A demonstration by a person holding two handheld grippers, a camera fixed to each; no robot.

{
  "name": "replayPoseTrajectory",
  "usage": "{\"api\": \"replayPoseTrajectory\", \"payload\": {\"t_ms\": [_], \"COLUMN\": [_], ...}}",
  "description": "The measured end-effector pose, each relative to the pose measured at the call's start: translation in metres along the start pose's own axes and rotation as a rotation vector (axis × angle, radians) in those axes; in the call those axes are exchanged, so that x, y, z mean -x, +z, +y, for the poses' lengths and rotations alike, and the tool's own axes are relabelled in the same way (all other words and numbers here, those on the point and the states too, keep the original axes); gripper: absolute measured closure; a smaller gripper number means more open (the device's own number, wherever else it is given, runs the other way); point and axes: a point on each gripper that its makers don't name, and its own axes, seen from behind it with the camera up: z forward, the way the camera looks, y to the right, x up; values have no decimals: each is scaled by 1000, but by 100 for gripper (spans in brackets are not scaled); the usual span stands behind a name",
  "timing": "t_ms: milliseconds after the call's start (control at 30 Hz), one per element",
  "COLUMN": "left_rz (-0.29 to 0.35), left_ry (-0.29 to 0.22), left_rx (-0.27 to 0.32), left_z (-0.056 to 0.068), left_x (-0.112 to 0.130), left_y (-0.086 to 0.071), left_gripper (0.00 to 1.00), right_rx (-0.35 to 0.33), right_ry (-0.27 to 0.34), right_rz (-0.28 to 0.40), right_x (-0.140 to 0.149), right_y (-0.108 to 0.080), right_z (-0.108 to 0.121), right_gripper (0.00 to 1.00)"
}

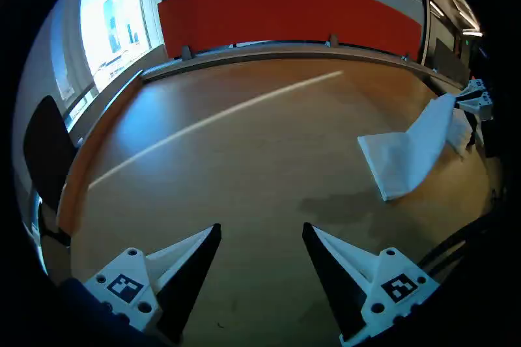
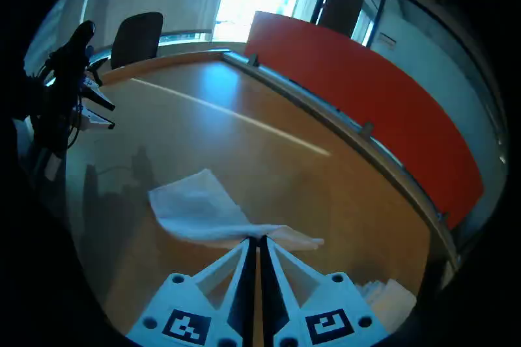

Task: Fold towel

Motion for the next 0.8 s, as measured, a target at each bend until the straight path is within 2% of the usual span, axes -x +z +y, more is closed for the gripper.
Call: {"api": "replayPoseTrajectory", "payload": {"t_ms": [367, 567, 800], "left_rz": [8, 14, 20], "left_ry": [-2, -9, -15], "left_rx": [-4, -10, -14], "left_z": [-1, -3, -6], "left_x": [-2, -3, -3], "left_y": [-3, -5, -8], "left_gripper": [7, 7, 7], "right_rx": [-45, -89, -140], "right_ry": [-37, -60, -98], "right_rz": [10, 12, -14], "right_x": [-14, -21, -17], "right_y": [13, 21, 32], "right_z": [-18, -37, -61], "right_gripper": [89, 89, 89]}}
